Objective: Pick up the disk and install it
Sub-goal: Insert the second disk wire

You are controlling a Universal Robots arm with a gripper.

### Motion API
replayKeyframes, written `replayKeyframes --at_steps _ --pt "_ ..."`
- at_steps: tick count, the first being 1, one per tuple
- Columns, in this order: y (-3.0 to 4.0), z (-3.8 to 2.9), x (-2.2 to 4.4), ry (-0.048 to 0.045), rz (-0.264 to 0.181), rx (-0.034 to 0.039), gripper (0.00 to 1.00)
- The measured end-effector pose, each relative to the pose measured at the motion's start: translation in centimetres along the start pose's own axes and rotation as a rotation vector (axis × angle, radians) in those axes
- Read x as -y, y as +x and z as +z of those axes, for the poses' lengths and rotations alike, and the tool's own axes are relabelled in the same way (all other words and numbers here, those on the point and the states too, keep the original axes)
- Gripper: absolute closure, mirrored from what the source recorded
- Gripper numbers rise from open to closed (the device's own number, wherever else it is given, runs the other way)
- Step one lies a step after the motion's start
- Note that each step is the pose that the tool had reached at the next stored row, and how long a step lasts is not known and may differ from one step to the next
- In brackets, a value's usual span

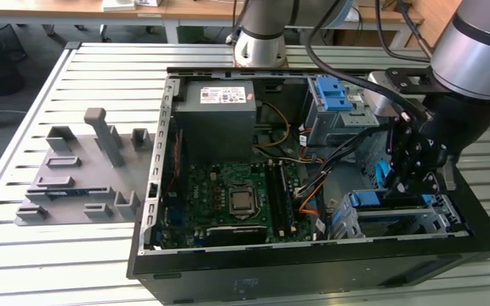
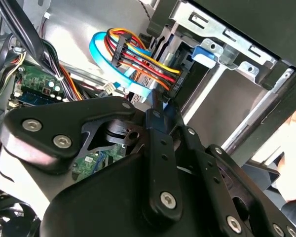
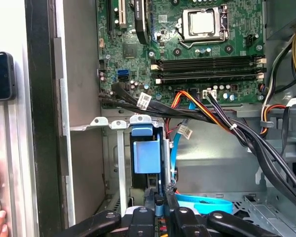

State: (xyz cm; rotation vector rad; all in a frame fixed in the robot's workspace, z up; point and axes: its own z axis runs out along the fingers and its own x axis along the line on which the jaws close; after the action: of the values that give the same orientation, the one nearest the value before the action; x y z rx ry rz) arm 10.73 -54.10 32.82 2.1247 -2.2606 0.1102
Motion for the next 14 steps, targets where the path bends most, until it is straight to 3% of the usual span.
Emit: replayKeyframes --at_steps 14 --pt "0.08 -1.08 0.03 -0.0001 0.0 0.0 0.77"
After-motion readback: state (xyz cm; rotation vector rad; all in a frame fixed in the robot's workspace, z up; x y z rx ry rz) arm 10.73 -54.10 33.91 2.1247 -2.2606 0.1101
